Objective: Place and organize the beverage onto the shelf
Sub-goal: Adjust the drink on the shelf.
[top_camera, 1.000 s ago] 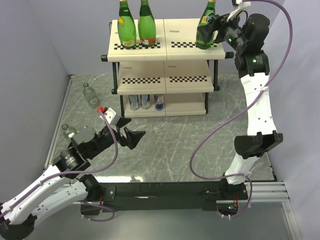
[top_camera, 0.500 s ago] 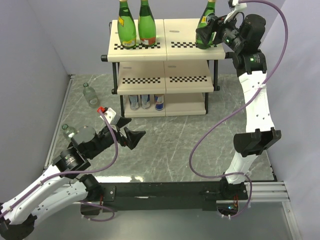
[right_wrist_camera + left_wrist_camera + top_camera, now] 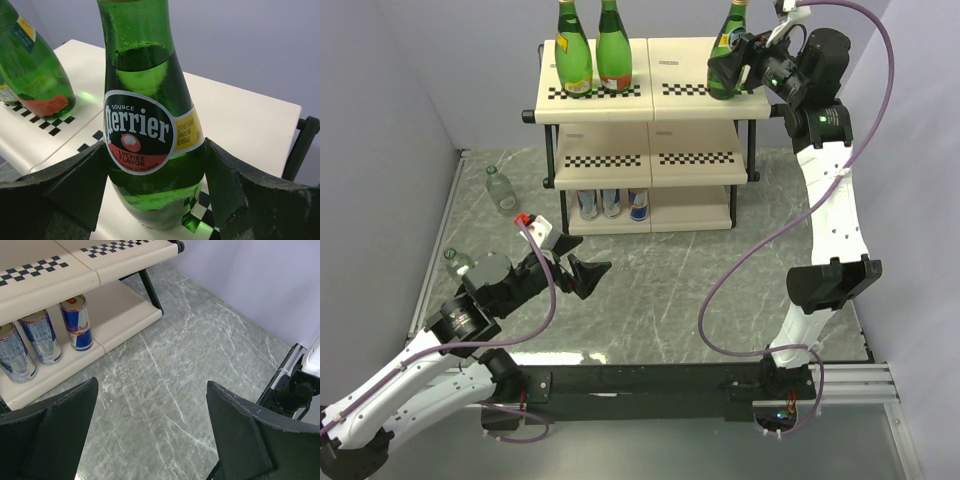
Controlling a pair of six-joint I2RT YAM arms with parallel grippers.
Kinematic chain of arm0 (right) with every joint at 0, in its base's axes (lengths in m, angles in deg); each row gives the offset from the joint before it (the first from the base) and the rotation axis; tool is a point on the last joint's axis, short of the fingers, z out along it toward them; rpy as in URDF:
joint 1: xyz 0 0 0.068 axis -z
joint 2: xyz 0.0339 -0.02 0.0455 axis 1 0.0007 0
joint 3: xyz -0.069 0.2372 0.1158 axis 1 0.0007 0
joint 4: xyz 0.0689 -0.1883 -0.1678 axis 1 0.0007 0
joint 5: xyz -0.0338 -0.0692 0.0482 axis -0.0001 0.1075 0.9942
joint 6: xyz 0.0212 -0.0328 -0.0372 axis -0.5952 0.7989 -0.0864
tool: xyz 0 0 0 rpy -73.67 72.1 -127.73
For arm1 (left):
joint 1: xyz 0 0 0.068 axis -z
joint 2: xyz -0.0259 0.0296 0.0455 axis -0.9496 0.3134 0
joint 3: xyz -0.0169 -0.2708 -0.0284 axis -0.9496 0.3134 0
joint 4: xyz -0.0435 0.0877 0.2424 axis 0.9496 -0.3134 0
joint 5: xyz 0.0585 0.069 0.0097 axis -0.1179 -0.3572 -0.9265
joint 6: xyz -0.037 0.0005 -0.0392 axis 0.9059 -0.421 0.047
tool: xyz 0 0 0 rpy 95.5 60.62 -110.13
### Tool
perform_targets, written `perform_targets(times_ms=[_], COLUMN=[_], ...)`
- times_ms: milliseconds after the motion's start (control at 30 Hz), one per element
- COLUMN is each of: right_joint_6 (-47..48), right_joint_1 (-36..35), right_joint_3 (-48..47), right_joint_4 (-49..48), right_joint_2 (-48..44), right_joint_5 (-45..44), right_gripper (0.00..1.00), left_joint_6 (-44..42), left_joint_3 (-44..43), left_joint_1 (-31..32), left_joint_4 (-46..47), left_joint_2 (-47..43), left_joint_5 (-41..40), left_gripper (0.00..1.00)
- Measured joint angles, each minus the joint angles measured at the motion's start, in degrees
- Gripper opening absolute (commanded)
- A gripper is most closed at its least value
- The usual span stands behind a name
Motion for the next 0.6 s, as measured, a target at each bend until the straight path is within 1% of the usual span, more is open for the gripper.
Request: perform_targets(times_ms=[400,600], right_joint_6=[-0.6,-0.8], right_joint_1=[-5.7,-8.9], right_joint_3=[-2.1,-5.4], right_joint_4=[-1.3,-0.8], right_joint_2=[2.4,4.8], right_joint_5=[-1.0,-1.7], right_gripper=[0.47,0.46], left_joint_6=[0.0,0.0], left_joint_3=[0.0,0.0], left_joint_1=[0.0,0.0], left_joint_4=[-0.1,-0.4], left_joint_2=[-0.1,-0.4], left_joint_5=[0.0,0.0], left_gripper=[0.95,0.95])
